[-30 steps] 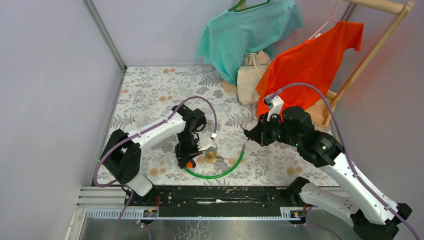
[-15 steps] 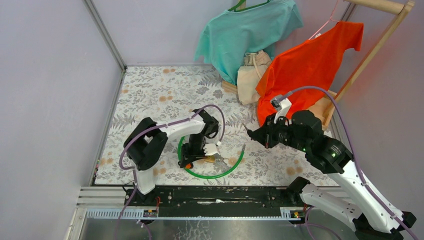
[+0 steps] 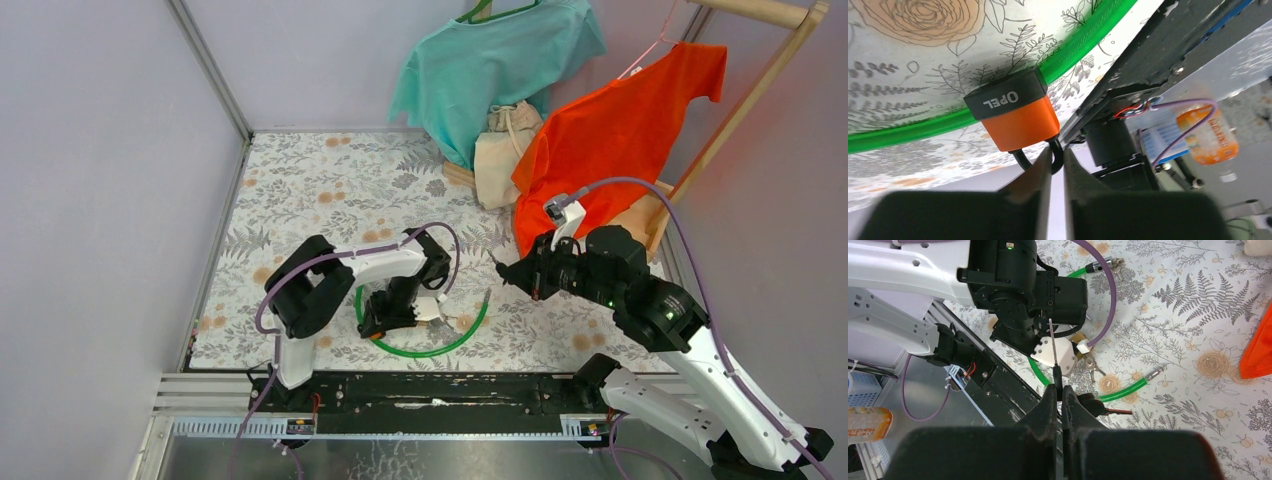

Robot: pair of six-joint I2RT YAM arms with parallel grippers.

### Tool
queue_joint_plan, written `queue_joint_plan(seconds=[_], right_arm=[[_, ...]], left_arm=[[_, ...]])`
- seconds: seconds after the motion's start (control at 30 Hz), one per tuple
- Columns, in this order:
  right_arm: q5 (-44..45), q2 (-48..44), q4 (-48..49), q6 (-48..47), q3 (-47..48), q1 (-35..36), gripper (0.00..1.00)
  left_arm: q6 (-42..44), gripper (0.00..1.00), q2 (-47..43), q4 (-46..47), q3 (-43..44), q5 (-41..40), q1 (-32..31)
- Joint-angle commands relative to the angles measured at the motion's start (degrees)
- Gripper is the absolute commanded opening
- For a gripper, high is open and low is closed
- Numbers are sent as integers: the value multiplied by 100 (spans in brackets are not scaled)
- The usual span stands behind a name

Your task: Unlock with the key

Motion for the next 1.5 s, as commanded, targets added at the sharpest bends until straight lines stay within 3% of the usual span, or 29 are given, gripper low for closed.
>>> queue_joint_plan(seconds=[0.0,0.23,0.33,0.4,0.43,0.5,0.67,0.83,1.03,1.2,1.47], right_arm=[[-165,-53,398,96,-42,7,0],[-215,-41,424,119,-27,7,0],[-224,-30,405,128,3,7,0],[-193,-30,370,127,38,7,0],[-163,-35,342,116,54,7,0],[-83,-49,289,83,91,7,0],[163,-73,192,6,163,7,0],[305,135,209,-109,306,7,0],[411,426,237,-306,579,7,0],[431,484,267,-429,613,7,0],[413,467,393,-480,476,7,0]], left_arm=[[-168,31,-13,-178,285,-184,-85],[-202,48,-232,-178,283,-212,-230],[-251,51,-328,-174,365,-238,-294],[-238,64,-470,-163,438,-179,-296],[-150,78,-589,-150,419,-139,-292],[-31,87,-964,248,176,-221,-298],[700,86,-2608,1806,-1094,-795,-291],[2540,86,-4843,3667,-2905,-1379,-295],[4403,93,-6956,5164,-4716,-1061,-284],[4880,100,-7251,5787,-5359,-862,-289],[4774,100,-6291,5168,-5044,-596,-282]])
